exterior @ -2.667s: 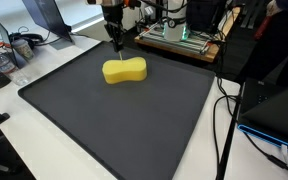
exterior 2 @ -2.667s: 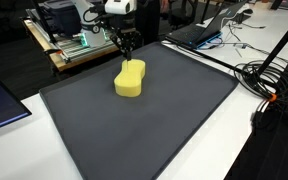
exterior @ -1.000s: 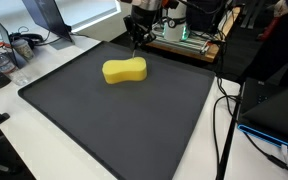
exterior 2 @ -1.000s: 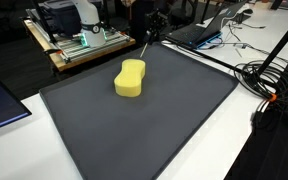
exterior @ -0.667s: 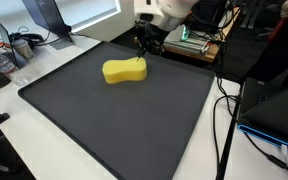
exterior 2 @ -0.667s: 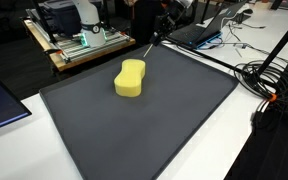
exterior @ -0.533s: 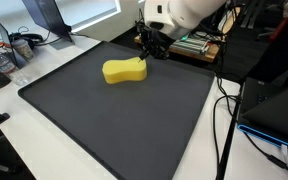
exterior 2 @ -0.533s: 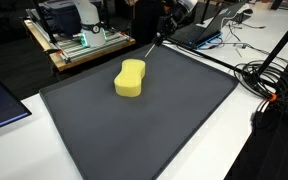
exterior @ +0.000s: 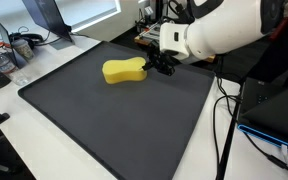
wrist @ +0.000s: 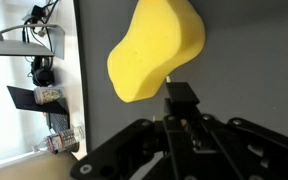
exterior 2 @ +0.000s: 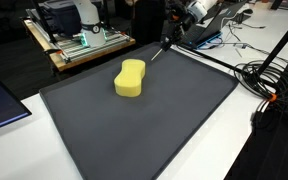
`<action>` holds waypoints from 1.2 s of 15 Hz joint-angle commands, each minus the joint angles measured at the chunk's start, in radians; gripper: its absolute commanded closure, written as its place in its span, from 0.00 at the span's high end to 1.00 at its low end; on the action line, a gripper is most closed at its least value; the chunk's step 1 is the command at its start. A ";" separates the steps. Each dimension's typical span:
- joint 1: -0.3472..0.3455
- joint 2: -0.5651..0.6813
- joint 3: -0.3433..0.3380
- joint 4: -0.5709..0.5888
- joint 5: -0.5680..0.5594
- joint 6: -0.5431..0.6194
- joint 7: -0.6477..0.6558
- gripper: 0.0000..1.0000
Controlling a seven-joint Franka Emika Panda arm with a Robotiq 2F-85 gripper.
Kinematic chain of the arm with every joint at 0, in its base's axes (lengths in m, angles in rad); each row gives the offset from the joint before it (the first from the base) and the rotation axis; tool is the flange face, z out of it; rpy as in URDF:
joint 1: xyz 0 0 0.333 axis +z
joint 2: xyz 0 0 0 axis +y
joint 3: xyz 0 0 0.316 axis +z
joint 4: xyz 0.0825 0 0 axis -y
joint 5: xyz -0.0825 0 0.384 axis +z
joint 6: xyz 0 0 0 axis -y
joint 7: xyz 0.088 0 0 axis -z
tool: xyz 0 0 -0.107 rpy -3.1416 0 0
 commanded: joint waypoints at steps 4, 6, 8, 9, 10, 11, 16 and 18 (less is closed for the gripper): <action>-0.098 0.059 -0.056 0.149 0.068 -0.009 -0.166 0.03; -0.155 0.056 -0.067 0.168 0.125 0.012 -0.240 0.03; -0.212 0.050 -0.085 0.181 0.197 0.039 -0.312 0.03; -0.242 0.045 -0.095 0.186 0.240 0.064 -0.348 0.03; -0.270 0.038 -0.107 0.185 0.277 0.096 -0.384 0.03; -0.297 0.036 -0.116 0.190 0.318 0.116 -0.420 0.03; -0.449 0.014 -0.152 0.182 0.530 0.206 -0.614 0.03; -0.512 0.011 -0.158 0.181 0.619 0.225 -0.695 0.03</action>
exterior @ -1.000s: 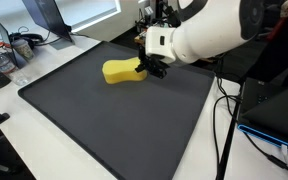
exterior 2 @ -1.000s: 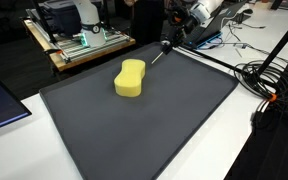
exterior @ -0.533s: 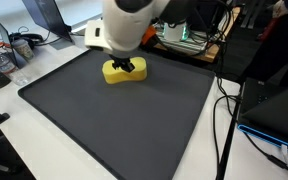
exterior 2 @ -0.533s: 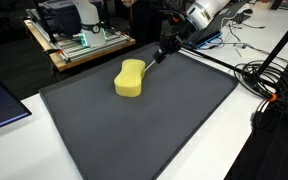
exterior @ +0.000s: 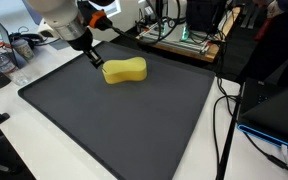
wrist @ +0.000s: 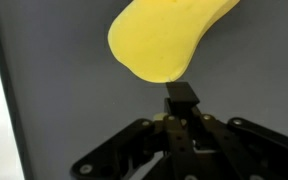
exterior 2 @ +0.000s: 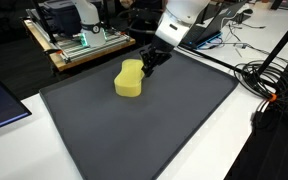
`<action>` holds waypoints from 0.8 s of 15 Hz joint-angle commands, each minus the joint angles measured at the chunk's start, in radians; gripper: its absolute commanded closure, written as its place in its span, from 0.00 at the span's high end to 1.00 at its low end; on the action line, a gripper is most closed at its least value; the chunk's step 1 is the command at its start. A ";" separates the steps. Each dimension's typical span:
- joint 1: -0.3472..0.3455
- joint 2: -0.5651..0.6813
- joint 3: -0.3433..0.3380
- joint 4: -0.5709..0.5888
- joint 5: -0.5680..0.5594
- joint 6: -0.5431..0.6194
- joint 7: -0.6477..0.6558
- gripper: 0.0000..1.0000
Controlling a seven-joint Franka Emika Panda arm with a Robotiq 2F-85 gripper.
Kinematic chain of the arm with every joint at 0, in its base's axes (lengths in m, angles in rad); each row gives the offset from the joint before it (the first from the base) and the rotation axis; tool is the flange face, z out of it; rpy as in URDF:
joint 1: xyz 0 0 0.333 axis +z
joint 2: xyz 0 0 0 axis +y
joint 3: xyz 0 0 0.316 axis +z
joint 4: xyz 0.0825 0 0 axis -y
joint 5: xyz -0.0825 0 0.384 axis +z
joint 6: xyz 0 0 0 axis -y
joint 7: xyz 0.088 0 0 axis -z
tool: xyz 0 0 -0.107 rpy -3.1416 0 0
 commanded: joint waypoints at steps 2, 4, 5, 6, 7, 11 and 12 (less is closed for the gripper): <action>-0.130 -0.015 -0.008 -0.003 0.212 0.041 -0.182 0.03; -0.182 -0.010 -0.008 -0.002 0.291 0.058 -0.253 0.03; -0.204 -0.008 -0.008 -0.003 0.325 0.062 -0.285 0.03; -0.225 -0.007 -0.010 -0.007 0.355 0.071 -0.316 0.03; -0.245 -0.009 -0.012 -0.015 0.382 0.082 -0.347 0.03; -0.313 -0.033 -0.011 -0.078 0.470 0.123 -0.482 0.03; -0.328 -0.041 -0.012 -0.102 0.489 0.143 -0.516 0.03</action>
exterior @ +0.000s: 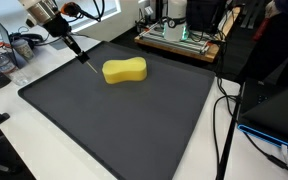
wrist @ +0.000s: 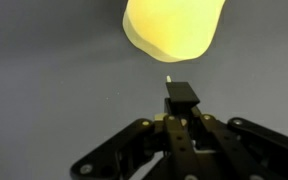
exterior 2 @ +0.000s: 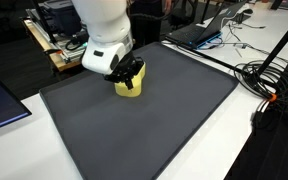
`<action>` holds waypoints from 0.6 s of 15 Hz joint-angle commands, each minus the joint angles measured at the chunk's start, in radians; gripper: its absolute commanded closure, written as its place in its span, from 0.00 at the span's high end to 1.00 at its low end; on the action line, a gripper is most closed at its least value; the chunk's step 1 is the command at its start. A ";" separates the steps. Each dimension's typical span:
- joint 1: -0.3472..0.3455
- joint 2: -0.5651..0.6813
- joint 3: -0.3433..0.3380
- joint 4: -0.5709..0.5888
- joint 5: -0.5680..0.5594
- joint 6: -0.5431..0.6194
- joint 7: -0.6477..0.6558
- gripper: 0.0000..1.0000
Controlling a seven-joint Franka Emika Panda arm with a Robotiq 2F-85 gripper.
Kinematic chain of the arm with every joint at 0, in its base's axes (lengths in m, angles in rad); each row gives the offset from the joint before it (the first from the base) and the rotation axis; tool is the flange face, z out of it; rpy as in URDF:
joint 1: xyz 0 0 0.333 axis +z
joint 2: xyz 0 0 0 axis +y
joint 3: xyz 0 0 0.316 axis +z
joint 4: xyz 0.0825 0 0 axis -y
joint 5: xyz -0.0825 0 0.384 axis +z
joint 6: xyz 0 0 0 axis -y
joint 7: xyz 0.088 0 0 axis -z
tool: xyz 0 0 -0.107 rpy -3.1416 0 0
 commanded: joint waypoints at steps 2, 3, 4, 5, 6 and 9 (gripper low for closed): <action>-0.070 -0.043 0.004 -0.115 0.117 0.080 -0.160 0.03; -0.089 -0.046 0.009 -0.134 0.149 0.095 -0.198 0.03; -0.103 -0.050 0.011 -0.156 0.173 0.112 -0.232 0.03; -0.122 -0.059 0.015 -0.185 0.208 0.136 -0.272 0.03; -0.132 -0.067 0.011 -0.212 0.230 0.161 -0.298 0.03; -0.178 -0.125 0.010 -0.336 0.333 0.261 -0.393 0.03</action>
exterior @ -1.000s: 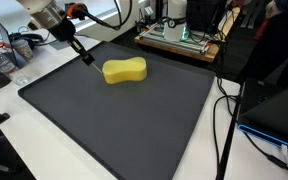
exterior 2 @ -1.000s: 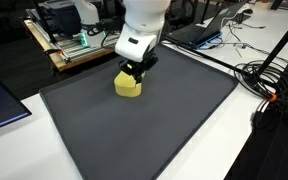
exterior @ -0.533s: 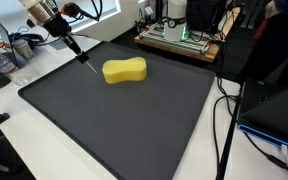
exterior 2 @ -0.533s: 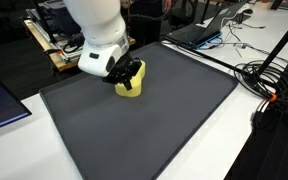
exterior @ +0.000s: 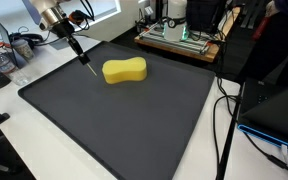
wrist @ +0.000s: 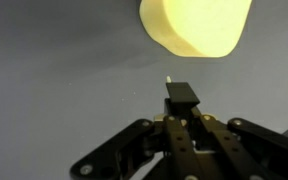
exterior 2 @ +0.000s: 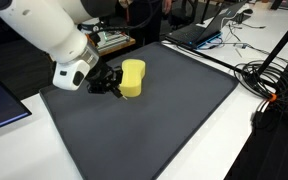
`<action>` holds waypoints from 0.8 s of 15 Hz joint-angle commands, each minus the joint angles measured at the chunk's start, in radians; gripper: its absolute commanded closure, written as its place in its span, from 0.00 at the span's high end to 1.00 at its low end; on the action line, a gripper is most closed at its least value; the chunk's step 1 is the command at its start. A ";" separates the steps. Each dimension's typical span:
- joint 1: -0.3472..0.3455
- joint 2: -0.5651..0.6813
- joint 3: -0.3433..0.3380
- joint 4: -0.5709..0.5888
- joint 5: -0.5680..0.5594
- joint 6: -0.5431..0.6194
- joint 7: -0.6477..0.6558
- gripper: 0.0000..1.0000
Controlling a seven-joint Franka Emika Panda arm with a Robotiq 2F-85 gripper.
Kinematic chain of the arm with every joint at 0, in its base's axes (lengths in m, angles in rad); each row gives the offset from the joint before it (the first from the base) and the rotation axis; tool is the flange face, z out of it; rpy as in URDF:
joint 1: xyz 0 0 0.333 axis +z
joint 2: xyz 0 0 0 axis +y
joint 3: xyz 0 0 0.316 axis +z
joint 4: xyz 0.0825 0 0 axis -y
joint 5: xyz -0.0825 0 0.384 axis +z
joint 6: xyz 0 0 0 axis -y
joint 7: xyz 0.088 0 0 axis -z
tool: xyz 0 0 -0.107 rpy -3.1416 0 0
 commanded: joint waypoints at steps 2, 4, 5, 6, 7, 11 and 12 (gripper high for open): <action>-0.071 -0.138 0.006 -0.235 0.159 0.141 -0.161 0.03; -0.090 -0.190 -0.004 -0.322 0.214 0.172 -0.233 0.03; -0.097 -0.215 -0.013 -0.363 0.242 0.175 -0.271 0.03; -0.101 -0.242 -0.024 -0.404 0.272 0.178 -0.307 0.03; -0.103 -0.270 -0.037 -0.444 0.306 0.184 -0.345 0.03; -0.082 -0.369 -0.114 -0.595 0.435 0.238 -0.439 0.03; -0.075 -0.396 -0.133 -0.635 0.462 0.251 -0.462 0.03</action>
